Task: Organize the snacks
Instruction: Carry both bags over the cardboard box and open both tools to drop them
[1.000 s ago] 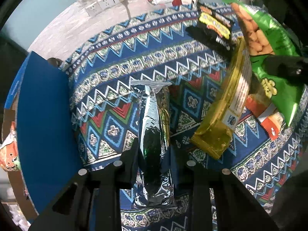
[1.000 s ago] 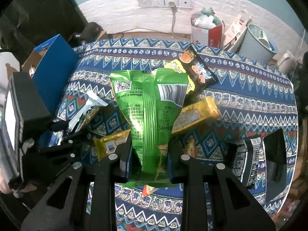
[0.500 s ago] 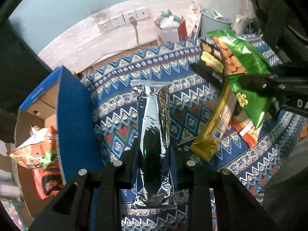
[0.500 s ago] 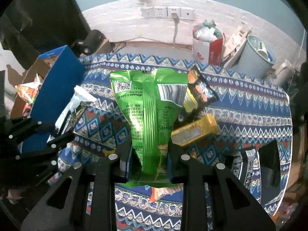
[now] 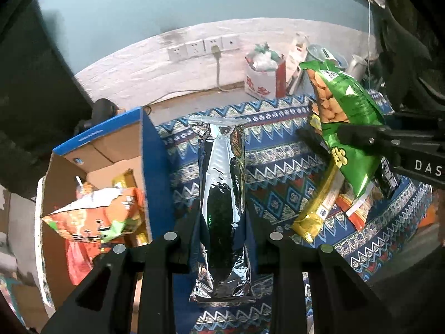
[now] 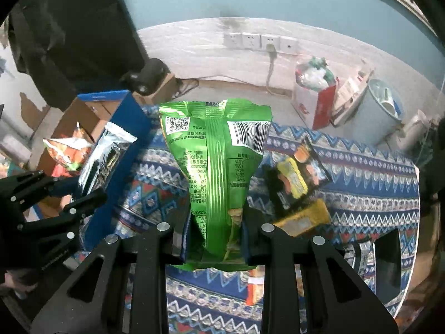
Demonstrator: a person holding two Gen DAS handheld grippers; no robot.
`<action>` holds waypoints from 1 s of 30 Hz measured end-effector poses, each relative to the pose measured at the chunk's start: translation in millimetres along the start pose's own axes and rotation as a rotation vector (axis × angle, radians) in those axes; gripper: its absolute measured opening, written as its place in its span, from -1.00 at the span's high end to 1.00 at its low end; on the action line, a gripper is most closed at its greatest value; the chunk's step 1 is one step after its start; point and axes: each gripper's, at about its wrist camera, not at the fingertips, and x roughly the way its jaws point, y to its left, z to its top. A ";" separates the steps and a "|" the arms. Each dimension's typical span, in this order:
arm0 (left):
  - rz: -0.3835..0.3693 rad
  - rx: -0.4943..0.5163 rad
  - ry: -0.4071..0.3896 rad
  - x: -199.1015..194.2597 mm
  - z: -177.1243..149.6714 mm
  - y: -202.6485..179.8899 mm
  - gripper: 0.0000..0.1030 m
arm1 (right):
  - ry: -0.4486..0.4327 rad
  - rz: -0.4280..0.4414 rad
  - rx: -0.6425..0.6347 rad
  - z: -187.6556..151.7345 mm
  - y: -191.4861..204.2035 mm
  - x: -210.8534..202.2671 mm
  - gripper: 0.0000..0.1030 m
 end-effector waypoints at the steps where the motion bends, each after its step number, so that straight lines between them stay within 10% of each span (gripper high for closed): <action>1: 0.000 -0.005 -0.006 -2.2 -0.3 3.7 0.45 | -0.003 0.004 -0.005 2.8 4.1 -0.6 0.50; 30: 0.062 -0.242 -0.111 -44.5 -29.2 140.5 0.45 | -0.029 0.105 -0.177 72.5 142.5 23.6 0.50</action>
